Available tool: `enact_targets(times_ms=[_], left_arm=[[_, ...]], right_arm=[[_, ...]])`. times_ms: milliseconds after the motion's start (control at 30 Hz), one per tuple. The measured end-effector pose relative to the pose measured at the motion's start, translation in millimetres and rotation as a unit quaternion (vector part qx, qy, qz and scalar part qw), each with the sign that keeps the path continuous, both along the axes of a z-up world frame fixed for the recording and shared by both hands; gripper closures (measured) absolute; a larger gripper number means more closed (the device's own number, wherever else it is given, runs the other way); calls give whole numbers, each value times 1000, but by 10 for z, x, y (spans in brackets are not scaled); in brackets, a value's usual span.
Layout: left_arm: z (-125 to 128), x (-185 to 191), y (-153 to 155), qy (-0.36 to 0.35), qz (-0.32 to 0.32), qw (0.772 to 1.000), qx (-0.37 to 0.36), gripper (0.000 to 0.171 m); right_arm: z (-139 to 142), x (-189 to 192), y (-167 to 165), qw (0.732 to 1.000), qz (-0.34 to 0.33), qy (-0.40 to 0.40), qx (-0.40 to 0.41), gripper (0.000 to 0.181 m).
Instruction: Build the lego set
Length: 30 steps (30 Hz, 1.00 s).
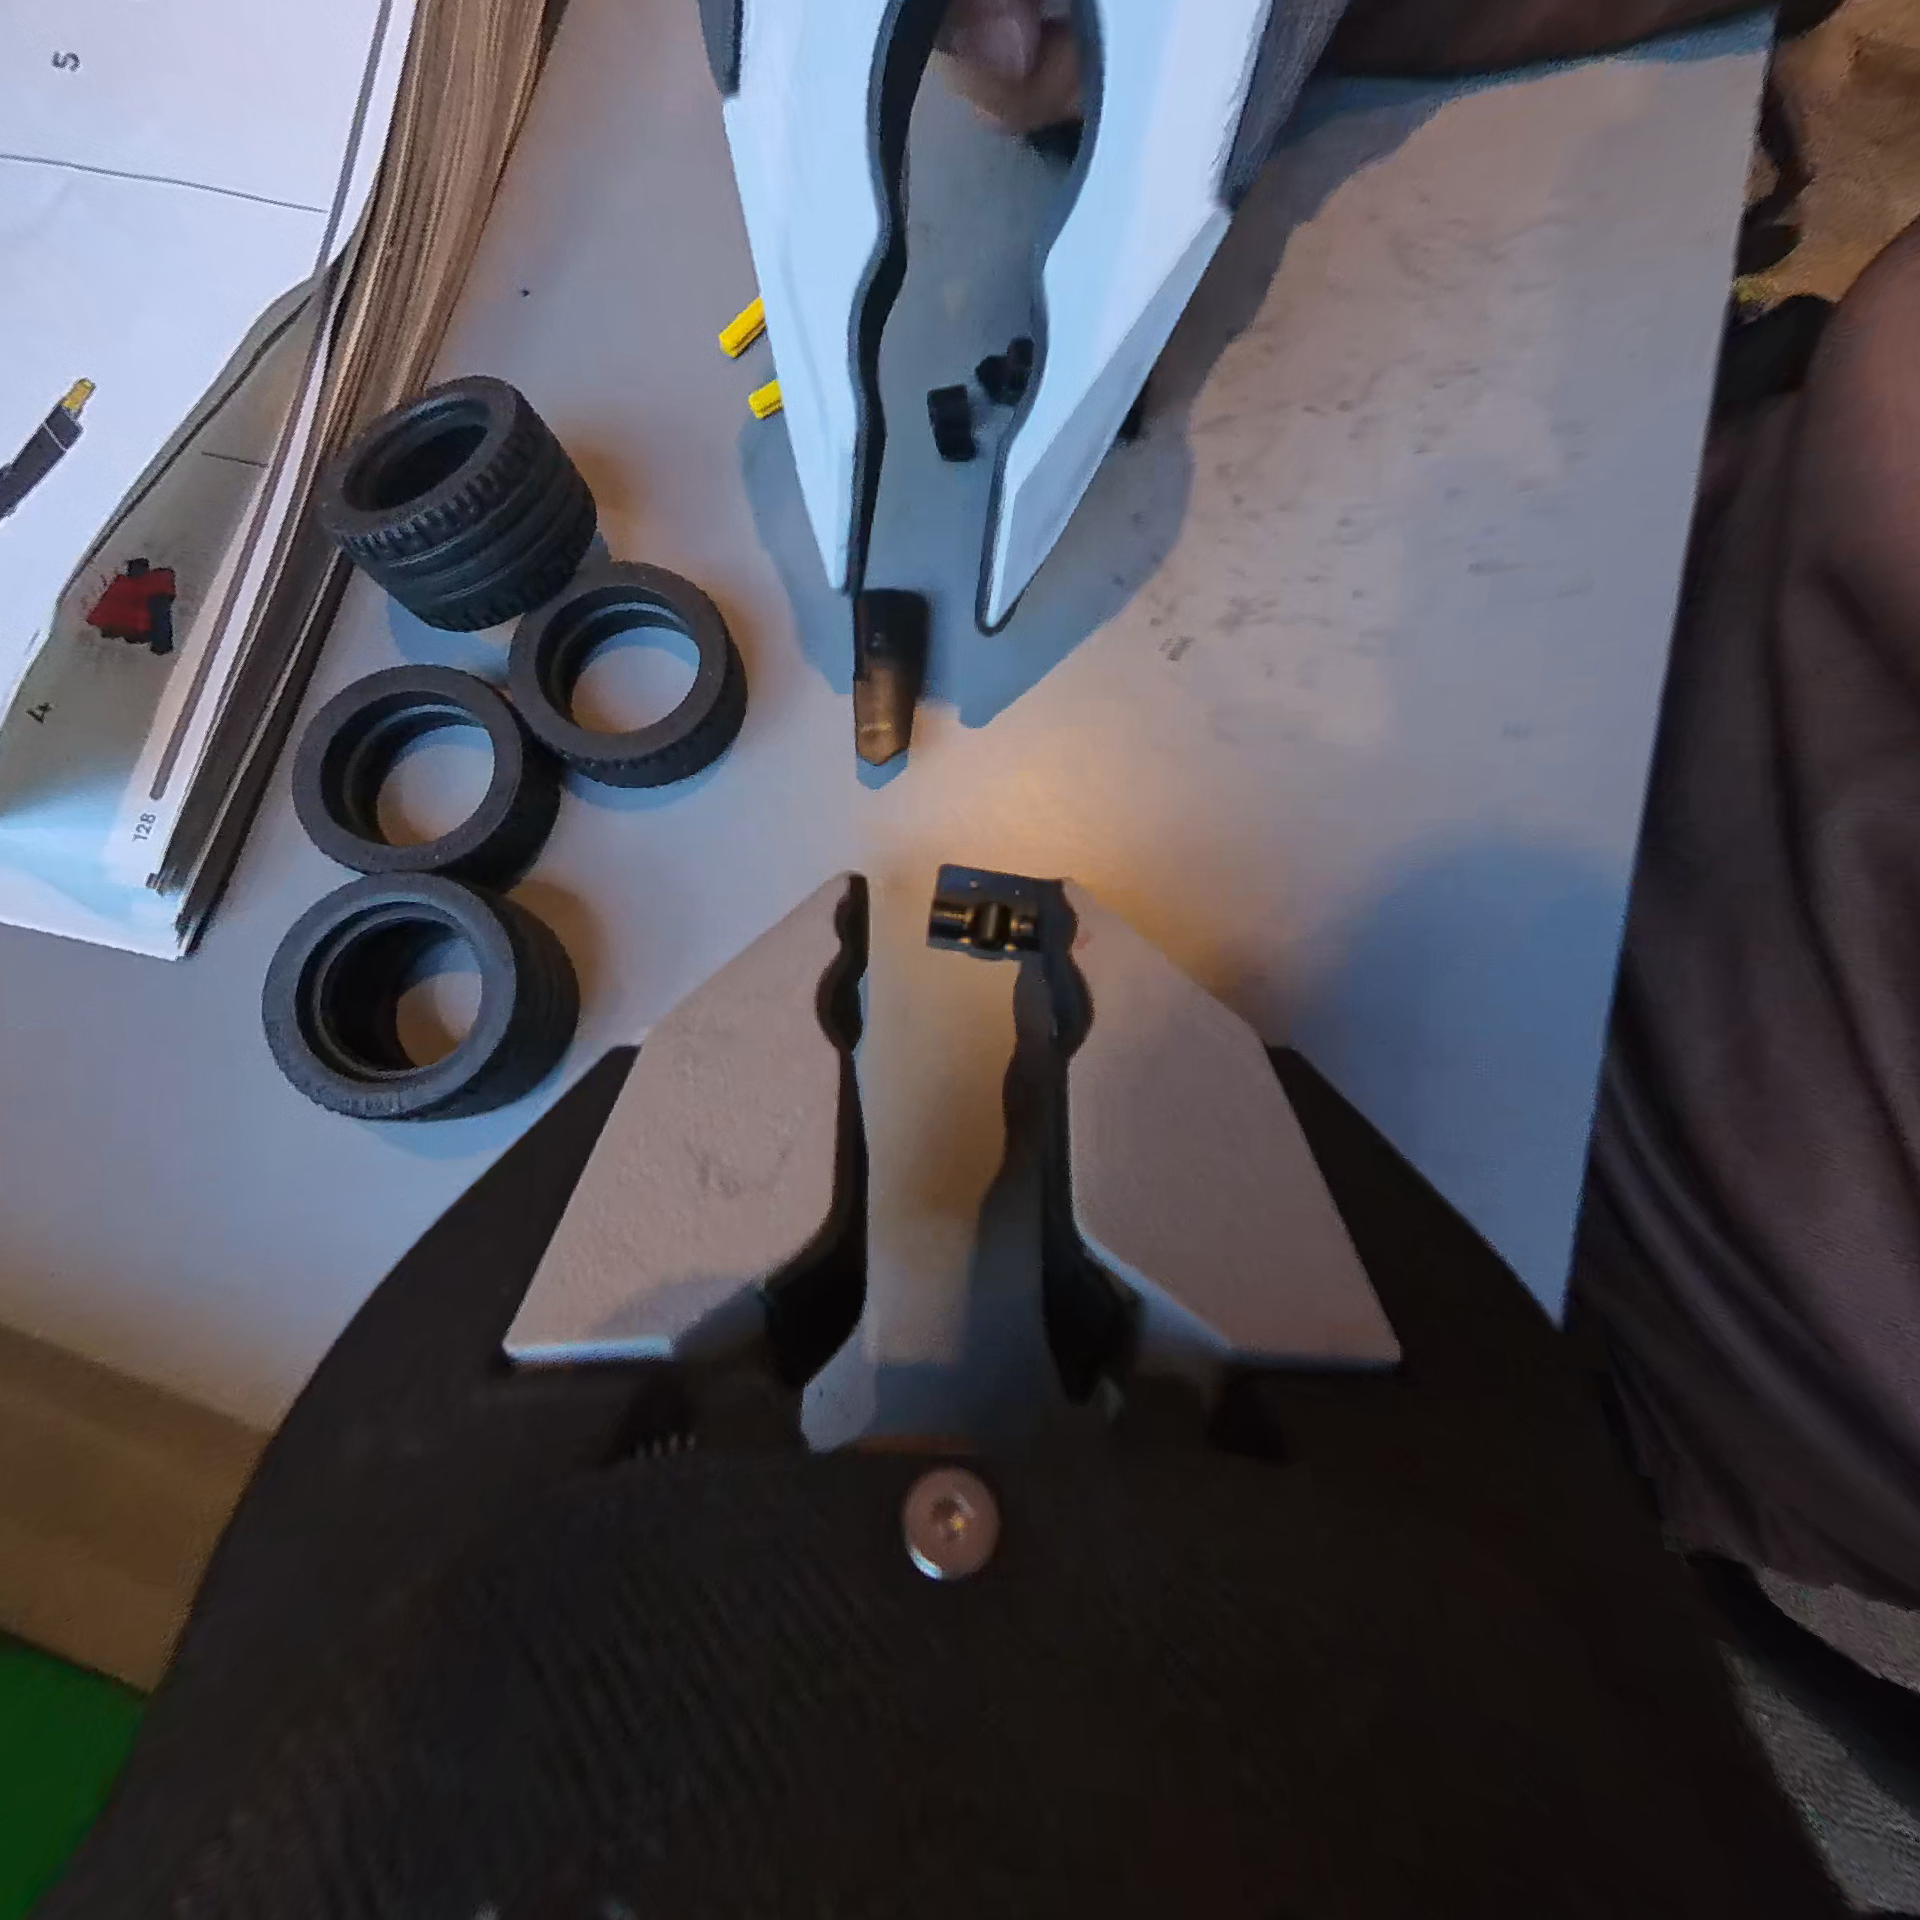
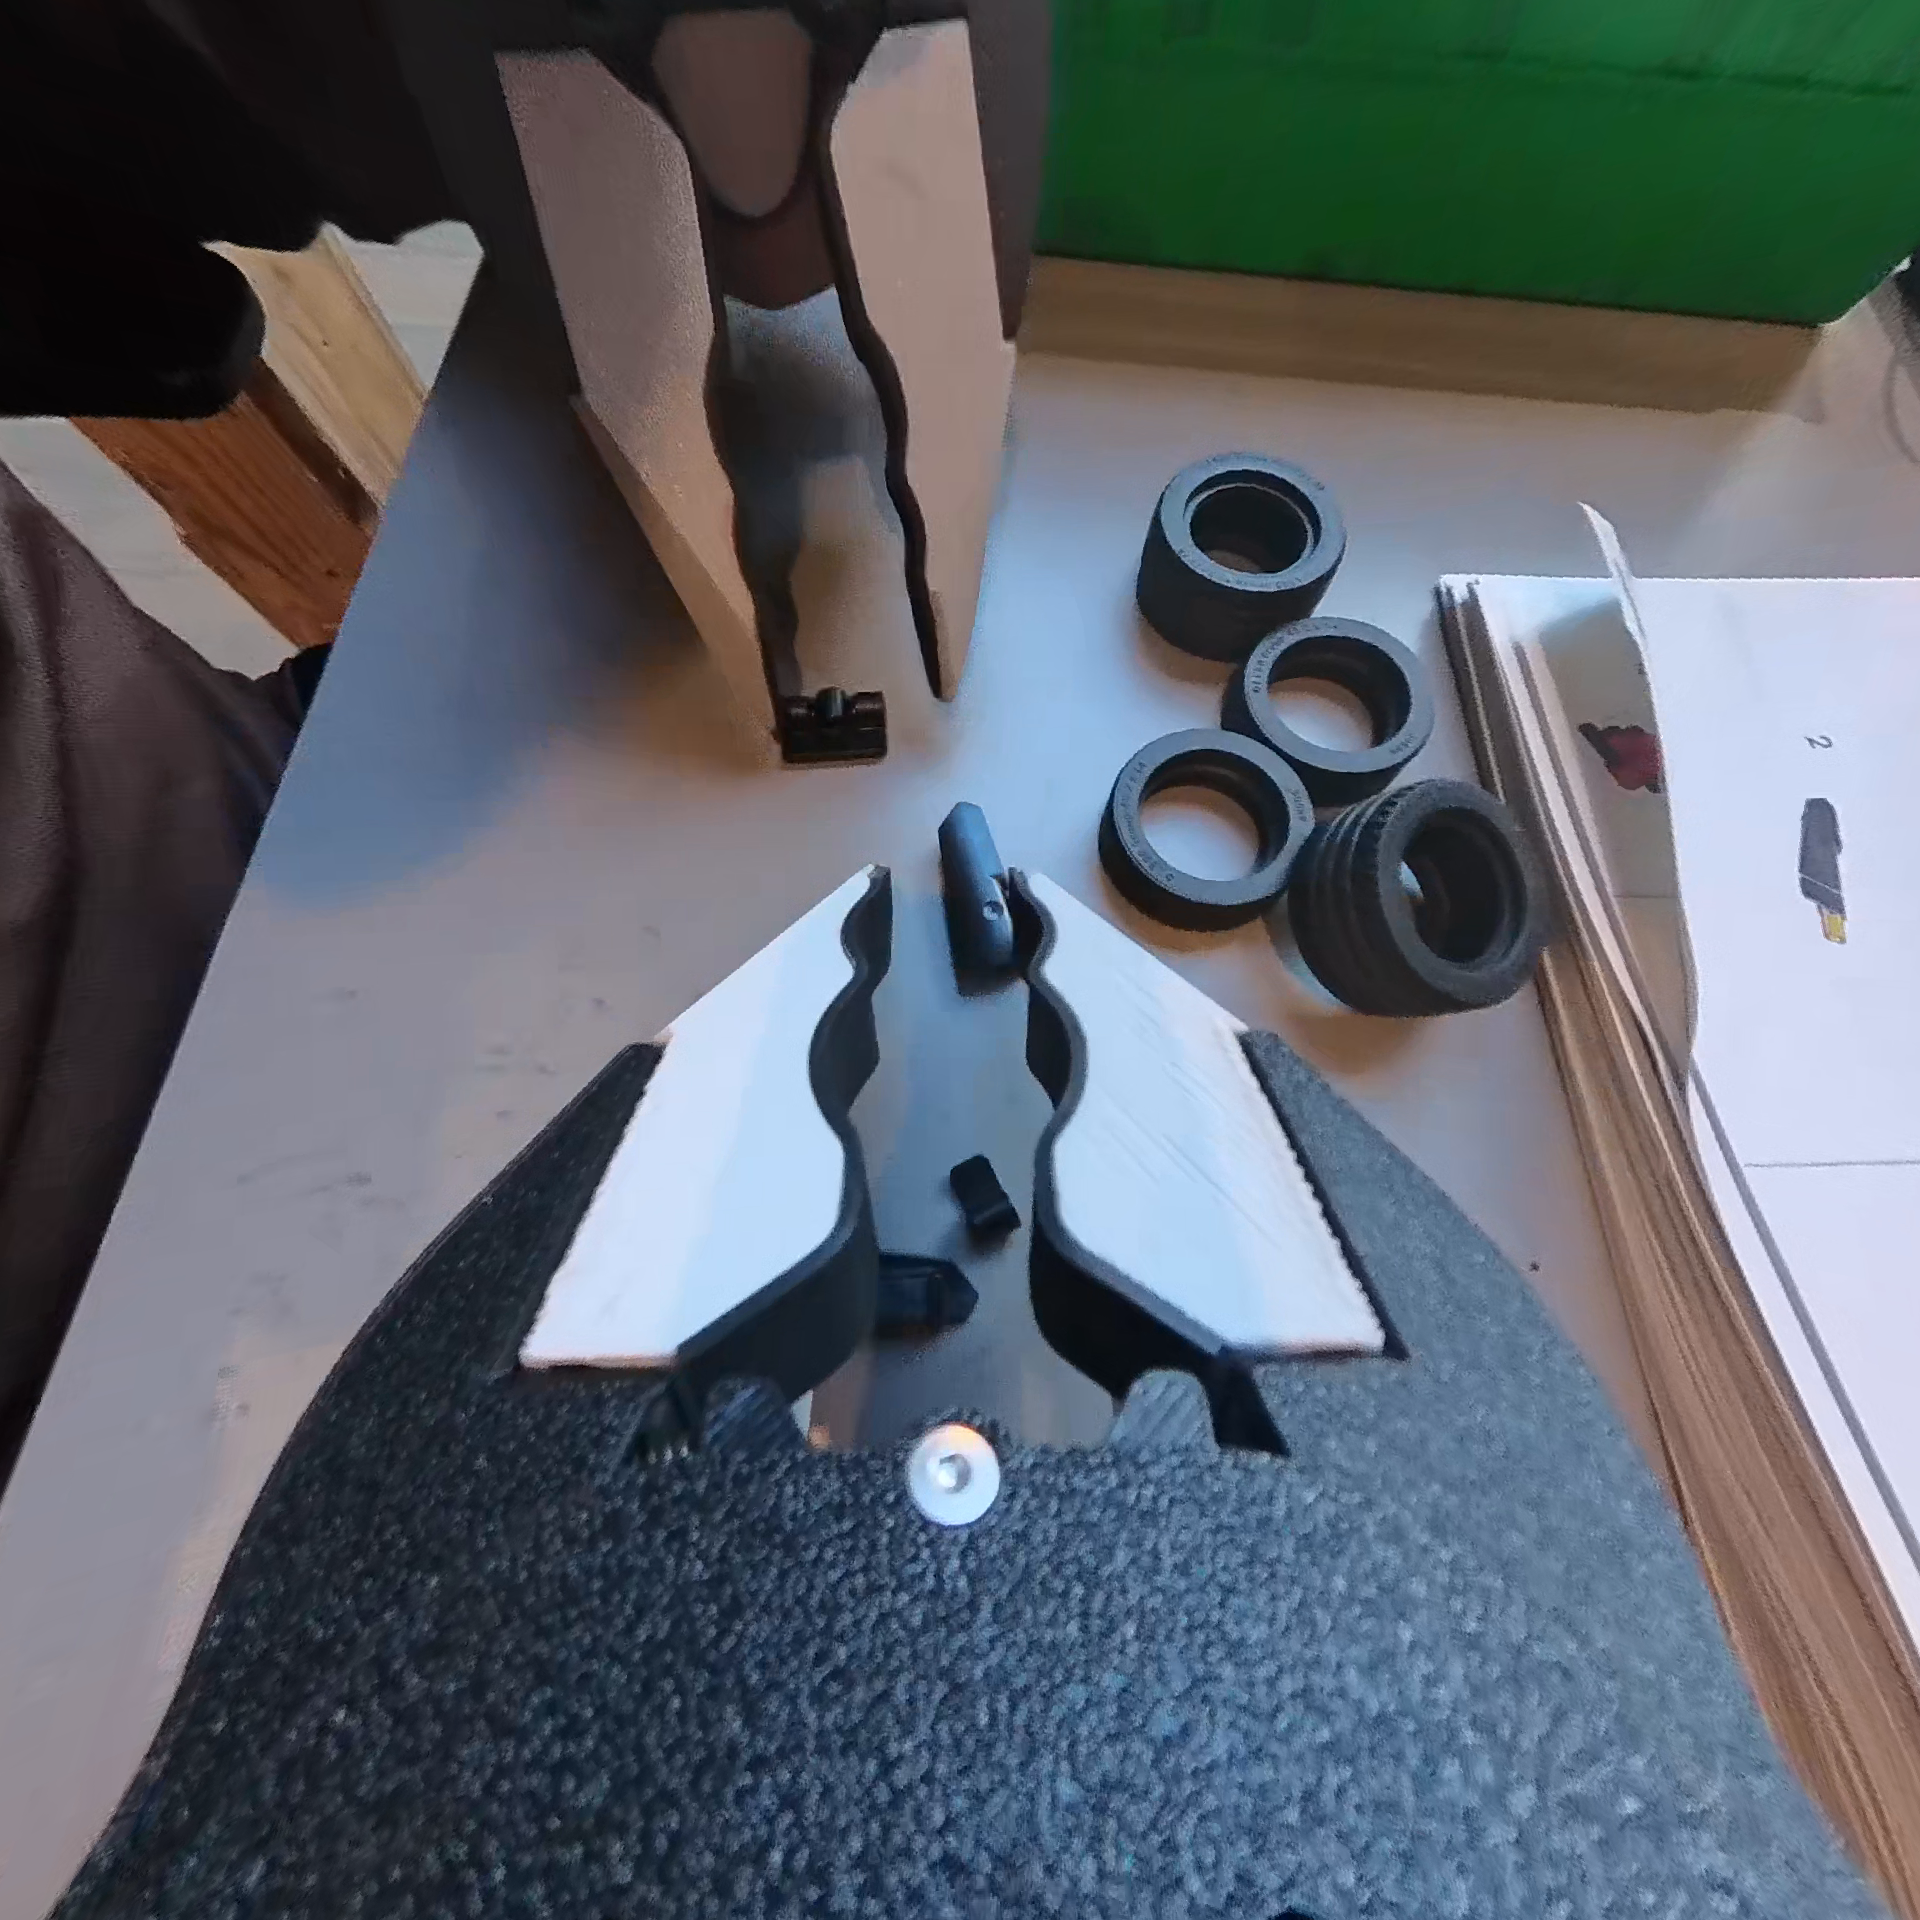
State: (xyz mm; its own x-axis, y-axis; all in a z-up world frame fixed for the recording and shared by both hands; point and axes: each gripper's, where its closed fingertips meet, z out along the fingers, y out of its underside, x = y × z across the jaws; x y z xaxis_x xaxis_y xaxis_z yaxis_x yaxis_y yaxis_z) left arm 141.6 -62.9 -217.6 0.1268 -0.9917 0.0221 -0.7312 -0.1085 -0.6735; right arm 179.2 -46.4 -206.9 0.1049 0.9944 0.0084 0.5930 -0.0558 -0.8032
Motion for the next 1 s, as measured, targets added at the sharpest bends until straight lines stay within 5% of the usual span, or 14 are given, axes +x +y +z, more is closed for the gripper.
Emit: enact_targets(times_ms=[667,833,1000], left_arm=[[-62,-49,-223,12,-18,999,-31,150],[-27,-99,-222,24,-17,999,-33,144],[259,143,35,-39,11,999,4,144]], right_arm=[[117,118,30,999,-15,37,-5,162],[235,453,299,995,-75,67,-13,164],[212,740,493,985,-144,70,-62,163]])
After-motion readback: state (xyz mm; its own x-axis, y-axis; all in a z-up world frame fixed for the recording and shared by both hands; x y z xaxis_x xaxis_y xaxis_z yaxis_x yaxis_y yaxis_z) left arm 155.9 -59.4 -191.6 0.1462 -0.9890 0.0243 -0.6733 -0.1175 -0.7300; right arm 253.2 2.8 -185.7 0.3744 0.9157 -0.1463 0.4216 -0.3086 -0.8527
